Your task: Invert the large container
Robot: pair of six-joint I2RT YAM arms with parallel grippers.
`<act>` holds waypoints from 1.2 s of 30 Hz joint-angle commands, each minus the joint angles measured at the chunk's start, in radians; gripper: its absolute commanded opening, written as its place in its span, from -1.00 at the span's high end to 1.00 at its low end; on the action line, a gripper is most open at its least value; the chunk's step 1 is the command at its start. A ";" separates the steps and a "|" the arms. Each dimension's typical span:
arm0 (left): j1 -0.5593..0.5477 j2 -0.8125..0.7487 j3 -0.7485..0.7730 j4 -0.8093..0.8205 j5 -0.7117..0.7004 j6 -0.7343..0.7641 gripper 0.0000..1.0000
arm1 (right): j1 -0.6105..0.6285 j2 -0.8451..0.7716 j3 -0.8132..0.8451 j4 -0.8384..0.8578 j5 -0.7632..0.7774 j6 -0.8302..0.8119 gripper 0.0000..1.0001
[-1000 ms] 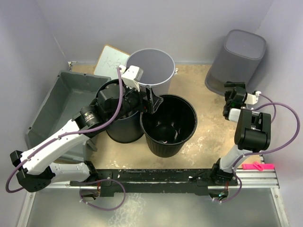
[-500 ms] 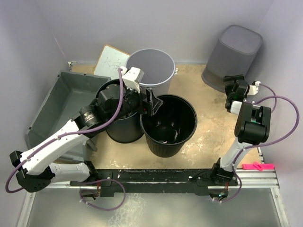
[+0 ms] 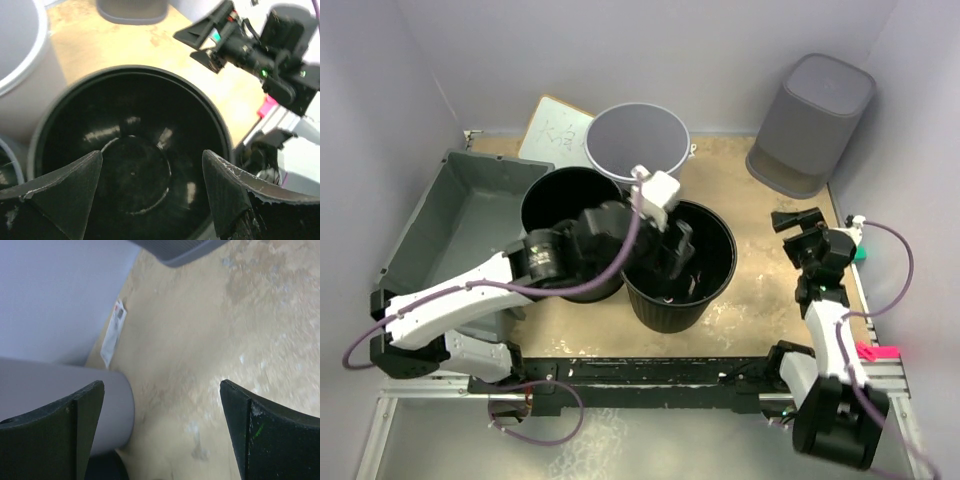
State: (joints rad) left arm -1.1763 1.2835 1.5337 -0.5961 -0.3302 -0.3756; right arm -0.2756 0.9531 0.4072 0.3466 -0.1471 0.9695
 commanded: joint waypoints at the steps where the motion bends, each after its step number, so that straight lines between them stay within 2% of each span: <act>1: -0.234 0.104 0.146 -0.134 -0.246 0.085 -0.56 | 0.005 -0.159 0.130 -0.592 0.041 -0.182 -1.00; 4: -0.329 0.165 0.190 -0.166 -0.277 0.068 -0.56 | 0.006 -0.183 0.240 -0.842 0.165 -0.216 -1.00; 7: -0.350 0.216 0.194 -0.155 -0.240 0.035 -0.56 | 0.005 -0.197 0.328 -0.971 0.281 -0.219 -1.00; 11: -0.360 0.266 0.189 -0.126 -0.215 0.010 -0.56 | 0.005 -0.194 0.387 -1.018 0.344 -0.180 -1.00; 14: -0.361 0.302 0.183 -0.128 -0.248 0.012 -0.56 | 0.005 -0.179 0.414 -1.040 0.371 -0.145 -1.00; 17: -0.361 0.330 0.173 -0.119 -0.263 0.028 -0.48 | 0.005 -0.178 0.425 -1.048 0.386 -0.128 -1.00; 19: -0.360 0.353 0.176 -0.108 -0.254 0.035 -0.29 | 0.005 -0.183 0.431 -1.063 0.382 -0.118 -1.00; 20: -0.359 0.361 0.177 -0.098 -0.245 0.037 -0.14 | 0.006 -0.186 0.438 -1.076 0.374 -0.112 -1.00; 22: -0.359 0.380 0.186 -0.084 -0.235 0.041 0.28 | 0.005 -0.194 0.455 -1.105 0.370 -0.108 -1.00; 27: -0.352 0.424 0.223 -0.038 -0.204 0.052 0.93 | 0.005 -0.202 0.585 -1.171 0.351 -0.091 -1.00; 28: -0.347 0.431 0.235 -0.026 -0.198 0.046 1.00 | 0.005 -0.201 0.621 -1.183 0.350 -0.088 -1.00; 36: -0.274 0.393 0.304 0.213 -0.034 -0.002 1.00 | 0.005 -0.166 0.860 -1.280 0.365 -0.098 -1.00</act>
State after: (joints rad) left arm -1.4841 1.7218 1.7451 -0.6212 -0.4511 -0.3405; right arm -0.2733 0.7795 1.1851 -0.8703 0.1928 0.8650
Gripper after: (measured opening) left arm 0.043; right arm 0.997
